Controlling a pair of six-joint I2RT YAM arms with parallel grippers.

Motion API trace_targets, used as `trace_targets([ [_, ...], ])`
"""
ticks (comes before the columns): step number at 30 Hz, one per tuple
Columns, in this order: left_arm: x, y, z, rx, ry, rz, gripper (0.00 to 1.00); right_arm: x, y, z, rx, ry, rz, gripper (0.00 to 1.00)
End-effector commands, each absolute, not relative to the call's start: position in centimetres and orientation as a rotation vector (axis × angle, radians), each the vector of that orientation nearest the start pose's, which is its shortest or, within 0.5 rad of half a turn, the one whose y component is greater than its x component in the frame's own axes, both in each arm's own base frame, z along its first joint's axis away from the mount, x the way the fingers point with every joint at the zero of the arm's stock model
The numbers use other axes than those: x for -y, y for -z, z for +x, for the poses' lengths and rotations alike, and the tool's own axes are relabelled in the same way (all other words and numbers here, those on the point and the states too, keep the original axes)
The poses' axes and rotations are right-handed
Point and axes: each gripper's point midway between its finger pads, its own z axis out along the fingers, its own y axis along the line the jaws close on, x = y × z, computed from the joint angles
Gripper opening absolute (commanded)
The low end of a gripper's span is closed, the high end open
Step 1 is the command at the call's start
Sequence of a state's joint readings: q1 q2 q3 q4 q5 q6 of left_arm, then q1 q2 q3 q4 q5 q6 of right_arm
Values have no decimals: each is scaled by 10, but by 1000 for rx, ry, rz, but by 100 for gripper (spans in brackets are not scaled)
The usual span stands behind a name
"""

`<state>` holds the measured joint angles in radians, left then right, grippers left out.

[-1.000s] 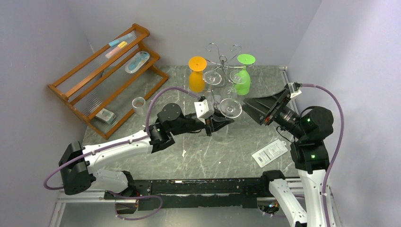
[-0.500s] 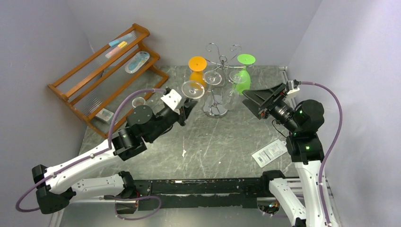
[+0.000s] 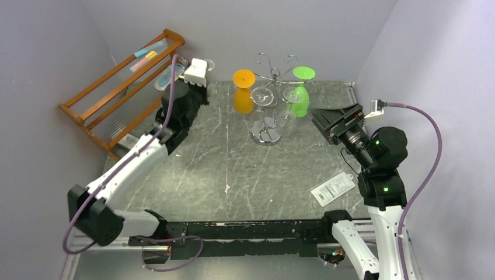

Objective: Place the wine glass upside down on the wine glass rack

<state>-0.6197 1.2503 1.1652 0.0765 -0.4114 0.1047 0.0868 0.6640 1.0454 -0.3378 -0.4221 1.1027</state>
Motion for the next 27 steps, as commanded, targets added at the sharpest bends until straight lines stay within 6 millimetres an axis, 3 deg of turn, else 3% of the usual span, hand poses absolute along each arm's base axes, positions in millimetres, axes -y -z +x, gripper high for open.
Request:
trace_targets([
  [1, 194, -380, 433, -1457, 261, 318, 5, -113, -415, 229, -1578, -1134, 474, 78],
  [6, 216, -380, 473, -1351, 441, 484, 5, -109, -411, 231, -1576, -1093, 470, 77],
  [10, 244, -380, 487, -1266, 582, 653, 5, -109, -406, 234, -1582, -1089, 474, 76],
  [18, 295, -355, 498, -1153, 869, 861, 5, -107, -399, 238, -1594, -1062, 485, 75],
  [27, 316, -334, 496, -1104, 1079, 924, 5, -108, -394, 243, -1613, -1057, 486, 75],
])
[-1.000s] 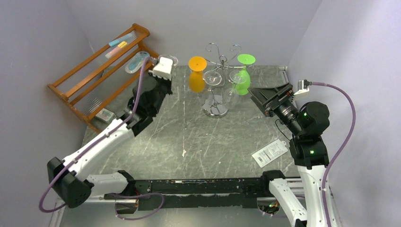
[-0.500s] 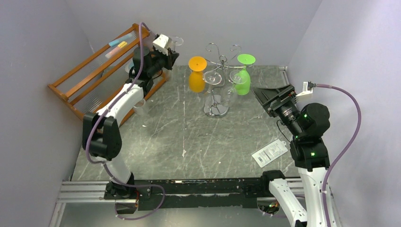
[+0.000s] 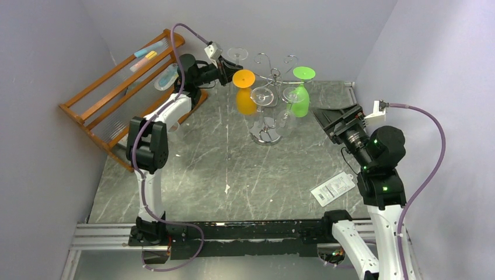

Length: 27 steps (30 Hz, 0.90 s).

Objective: Place the wine glass upside down on the wine glass rack

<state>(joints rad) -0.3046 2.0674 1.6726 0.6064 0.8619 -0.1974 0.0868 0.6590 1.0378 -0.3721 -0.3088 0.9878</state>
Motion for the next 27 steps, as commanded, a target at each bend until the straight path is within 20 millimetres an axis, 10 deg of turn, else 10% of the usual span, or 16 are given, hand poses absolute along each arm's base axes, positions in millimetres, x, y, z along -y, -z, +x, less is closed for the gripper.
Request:
trace_targets([
  [1, 318, -333, 497, -1099, 1094, 931, 5, -108, -393, 244, -1615, -1060, 486, 74],
  [27, 362, -318, 490, -1034, 1200, 1058, 5, -106, -381, 246, -1642, -1037, 511, 73],
])
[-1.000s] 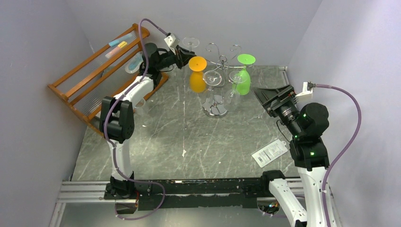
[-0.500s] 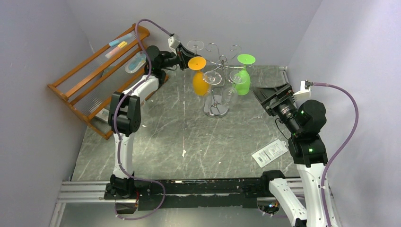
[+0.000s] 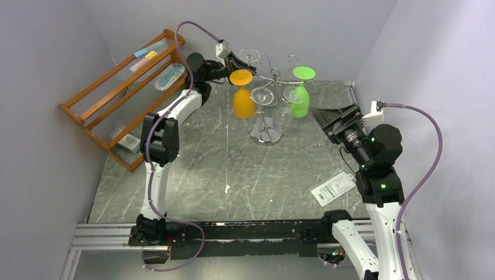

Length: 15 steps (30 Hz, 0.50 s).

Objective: Place the wine glass upside down on the wine glass rack

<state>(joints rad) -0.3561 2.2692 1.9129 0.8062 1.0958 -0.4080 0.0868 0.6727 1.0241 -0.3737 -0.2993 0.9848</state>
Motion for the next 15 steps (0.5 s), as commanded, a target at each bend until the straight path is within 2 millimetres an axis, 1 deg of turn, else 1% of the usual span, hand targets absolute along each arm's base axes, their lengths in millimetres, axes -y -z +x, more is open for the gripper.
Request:
trace_targets([
  [1, 363, -317, 490, -1034, 1204, 1064, 5, -106, -381, 246, -1642, -1037, 512, 73],
  [6, 367, -309, 492, -1037, 1219, 1094, 5, -105, -375, 250, -1658, -1031, 526, 72],
  [11, 375, -308, 499, -1030, 1185, 1096, 5, -108, -370, 253, -1676, -1046, 531, 70],
  [15, 385, -308, 497, -1027, 1153, 1114, 5, -109, -368, 255, -1678, -1049, 533, 70],
])
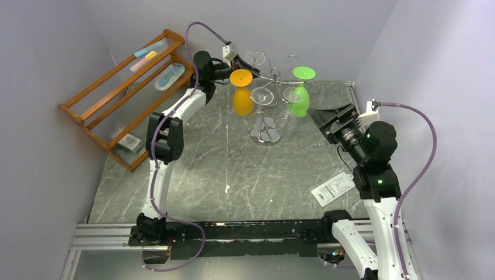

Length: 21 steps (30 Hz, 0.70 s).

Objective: Place the wine glass upside down on the wine glass rack

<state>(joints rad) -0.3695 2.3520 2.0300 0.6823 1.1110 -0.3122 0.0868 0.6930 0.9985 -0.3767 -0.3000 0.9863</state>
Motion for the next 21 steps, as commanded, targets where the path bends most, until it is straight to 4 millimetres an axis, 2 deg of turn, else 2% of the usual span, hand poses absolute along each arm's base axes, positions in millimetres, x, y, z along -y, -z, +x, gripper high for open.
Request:
trace_targets([
  [1, 387, -308, 497, -1023, 1149, 1118, 5, -109, -368, 256, -1679, -1049, 535, 70],
  [7, 395, -304, 499, -1025, 1161, 1119, 5, -109, -365, 255, -1685, -1050, 538, 69],
  [14, 398, -299, 514, -1072, 1108, 1061, 5, -109, -364, 255, -1686, -1048, 536, 69],
  [21, 399, -295, 512, -1052, 1096, 1103, 5, -109, -360, 254, -1693, -1052, 545, 69],
])
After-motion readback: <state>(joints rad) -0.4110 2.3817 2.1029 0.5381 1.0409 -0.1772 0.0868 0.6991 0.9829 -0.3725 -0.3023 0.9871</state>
